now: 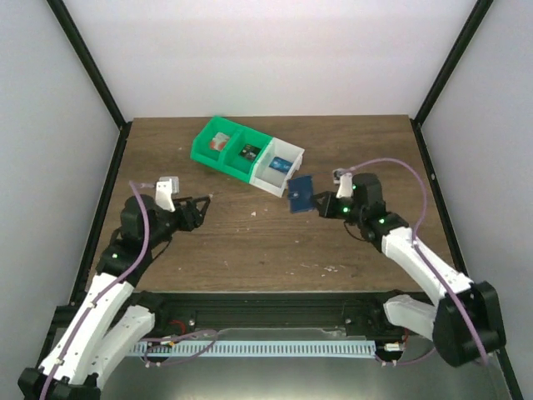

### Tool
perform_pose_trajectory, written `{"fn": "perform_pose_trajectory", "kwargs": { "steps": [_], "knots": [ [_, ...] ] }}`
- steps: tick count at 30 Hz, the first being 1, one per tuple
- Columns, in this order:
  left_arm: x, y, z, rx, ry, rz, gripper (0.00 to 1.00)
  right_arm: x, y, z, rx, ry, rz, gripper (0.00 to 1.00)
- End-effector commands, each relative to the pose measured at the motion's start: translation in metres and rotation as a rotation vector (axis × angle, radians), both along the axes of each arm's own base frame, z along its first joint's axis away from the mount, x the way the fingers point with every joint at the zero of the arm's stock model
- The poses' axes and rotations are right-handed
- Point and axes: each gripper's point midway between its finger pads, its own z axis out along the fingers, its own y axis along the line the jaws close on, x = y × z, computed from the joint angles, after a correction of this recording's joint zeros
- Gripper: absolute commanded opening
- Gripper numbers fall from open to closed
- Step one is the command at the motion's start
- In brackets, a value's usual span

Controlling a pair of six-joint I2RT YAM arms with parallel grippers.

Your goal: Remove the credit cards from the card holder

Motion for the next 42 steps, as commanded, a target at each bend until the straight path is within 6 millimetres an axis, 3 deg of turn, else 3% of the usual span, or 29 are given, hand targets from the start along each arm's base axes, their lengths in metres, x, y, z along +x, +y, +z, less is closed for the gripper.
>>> {"fn": "perform_pose_trajectory", "kwargs": {
  "steps": [1,7,10,17,28,42],
  "knots": [
    [-0.012,-0.036,-0.008,-0.182,0.134,-0.159,0.63,-0.045,0.045,0.014,0.044,0.011,0.121,0.0],
    [-0.023,-0.068,-0.029,-0.242,0.172,-0.242,0.61,-0.087,0.11,0.012,0.045,0.005,0.288,0.0],
    [-0.028,-0.084,-0.052,-0.249,0.245,-0.281,0.63,-0.098,0.137,0.006,0.028,0.008,0.338,0.01],
    [-0.041,-0.102,-0.098,-0.243,0.377,-0.319,0.63,-0.124,0.179,0.004,0.011,-0.016,0.385,0.0],
    [-0.053,-0.097,-0.143,-0.244,0.498,-0.284,0.6,-0.14,0.201,-0.007,0.024,-0.009,0.418,0.0],
    [-0.073,-0.1,-0.183,-0.25,0.615,-0.335,0.56,-0.141,0.203,-0.025,0.028,0.015,0.398,0.0]
  ]
}}
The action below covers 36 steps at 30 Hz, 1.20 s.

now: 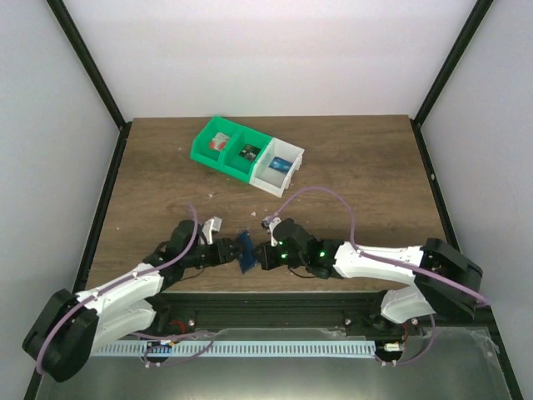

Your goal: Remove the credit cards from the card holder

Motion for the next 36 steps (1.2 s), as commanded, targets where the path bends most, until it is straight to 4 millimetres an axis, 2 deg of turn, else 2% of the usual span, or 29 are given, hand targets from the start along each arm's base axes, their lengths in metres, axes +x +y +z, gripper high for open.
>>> {"fn": "perform_pose_trajectory", "kwargs": {
  "steps": [1,7,16,19,26,36],
  "knots": [
    [-0.011,-0.004,-0.014,-0.005,0.051,-0.046,0.56,0.004,0.019,0.021,0.098,-0.042,0.009,0.0],
    [-0.009,-0.004,-0.019,0.028,0.05,-0.054,0.46,0.003,0.017,0.013,0.072,-0.033,0.009,0.0],
    [-0.026,-0.009,-0.026,-0.011,0.089,-0.12,0.48,0.007,0.012,0.005,0.045,-0.038,-0.024,0.01],
    [-0.022,-0.004,-0.033,0.029,0.092,-0.086,0.47,0.004,0.014,0.003,0.052,-0.03,-0.006,0.01],
    [-0.011,0.003,-0.034,0.085,0.061,-0.035,0.41,-0.002,0.009,-0.009,0.017,-0.022,0.027,0.0],
    [-0.006,0.003,-0.033,0.078,0.036,-0.022,0.39,-0.012,0.008,-0.025,0.0,0.012,0.071,0.01]
  ]
}}
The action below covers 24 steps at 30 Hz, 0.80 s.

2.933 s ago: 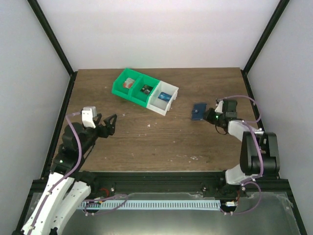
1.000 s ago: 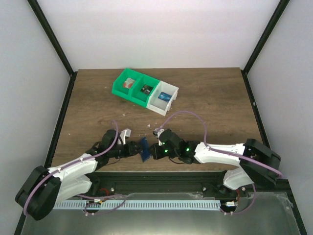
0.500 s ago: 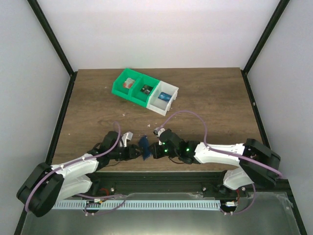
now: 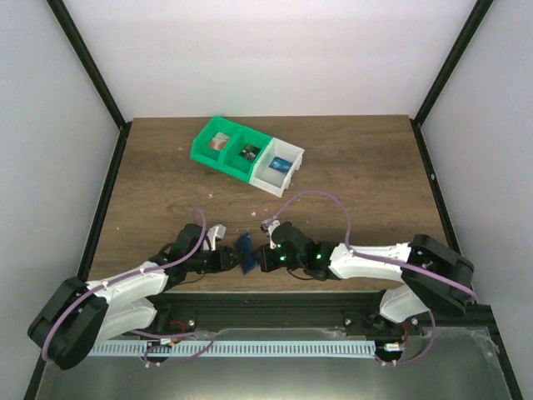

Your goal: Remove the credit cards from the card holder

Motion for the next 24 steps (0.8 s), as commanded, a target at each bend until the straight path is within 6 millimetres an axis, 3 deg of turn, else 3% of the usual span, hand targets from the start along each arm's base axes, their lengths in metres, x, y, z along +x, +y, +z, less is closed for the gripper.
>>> {"fn": "perform_pose_trajectory", "kwargs": {
  "steps": [1,2,7,16,19,24],
  "knots": [
    [0.011,0.004,0.0,0.024,-0.045,0.035,0.38,-0.011,0.007,0.001,0.024,0.002,0.066,0.01],
    [0.012,0.005,-0.001,0.034,-0.044,0.04,0.36,-0.011,0.007,0.002,0.022,0.0,0.068,0.01],
    [0.015,0.011,-0.003,0.078,-0.052,0.066,0.0,-0.005,-0.002,0.0,-0.016,-0.024,0.023,0.01],
    [0.016,0.018,0.002,0.101,-0.067,0.086,0.0,0.005,-0.025,-0.019,-0.109,-0.037,-0.071,0.01],
    [0.014,0.015,0.009,0.07,-0.073,0.082,0.0,0.011,-0.034,-0.025,-0.171,-0.04,-0.12,0.24],
    [0.01,0.01,0.022,-0.005,-0.091,0.074,0.0,0.015,-0.034,-0.011,-0.211,-0.067,-0.107,0.42]
  ]
}}
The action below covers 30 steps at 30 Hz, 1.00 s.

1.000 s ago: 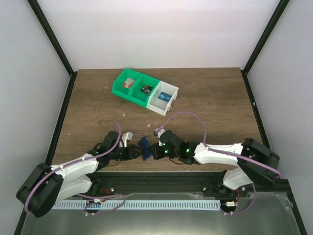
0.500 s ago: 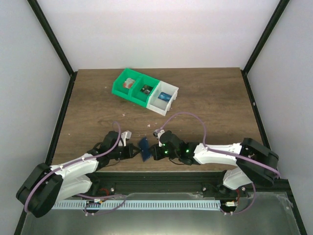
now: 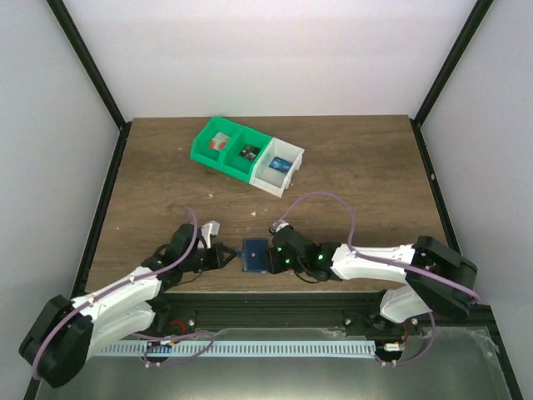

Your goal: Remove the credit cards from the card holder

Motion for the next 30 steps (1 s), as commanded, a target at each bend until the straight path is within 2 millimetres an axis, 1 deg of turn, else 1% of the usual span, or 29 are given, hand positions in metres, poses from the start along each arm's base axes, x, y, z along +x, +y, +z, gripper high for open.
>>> {"fn": "perform_pose_trajectory", "kwargs": {
  "steps": [1,4,6,7,8,10,14,18,23,26,30],
  "knots": [
    [0.0,-0.003,0.013,-0.065,-0.027,0.004,0.0,0.007,0.004,0.019,-0.046,-0.051,0.015,0.45],
    [0.0,-0.002,0.015,-0.08,-0.034,0.021,0.0,0.008,0.009,0.021,-0.073,-0.048,0.035,0.58],
    [0.0,-0.002,0.017,-0.091,-0.039,0.025,0.0,0.009,0.013,0.018,-0.093,-0.033,0.036,0.65],
    [-0.001,-0.002,0.019,-0.099,-0.039,0.024,0.0,0.009,0.016,0.015,-0.108,-0.018,0.034,0.7],
    [-0.001,-0.003,0.021,-0.109,-0.041,0.023,0.0,0.009,0.02,0.016,-0.113,-0.008,0.031,0.77],
    [-0.002,-0.005,0.026,-0.135,-0.042,0.022,0.0,0.009,0.026,0.014,-0.125,0.012,0.022,0.8],
    [-0.004,-0.007,0.039,-0.193,-0.052,0.025,0.0,0.005,0.039,0.015,-0.098,0.025,0.044,0.82],
    [-0.003,-0.006,0.047,-0.221,-0.074,0.04,0.0,0.004,0.042,0.012,-0.097,0.03,0.049,0.82],
    [-0.003,-0.004,0.045,-0.215,-0.076,0.047,0.0,0.005,0.039,-0.004,-0.147,0.037,0.05,0.78],
    [-0.003,-0.004,0.042,-0.205,-0.071,0.043,0.0,0.006,0.036,-0.009,-0.177,0.042,0.04,0.74],
    [-0.002,0.0,0.034,-0.152,-0.066,0.051,0.0,0.011,0.027,0.0,-0.192,0.013,0.007,0.71]
  ]
}}
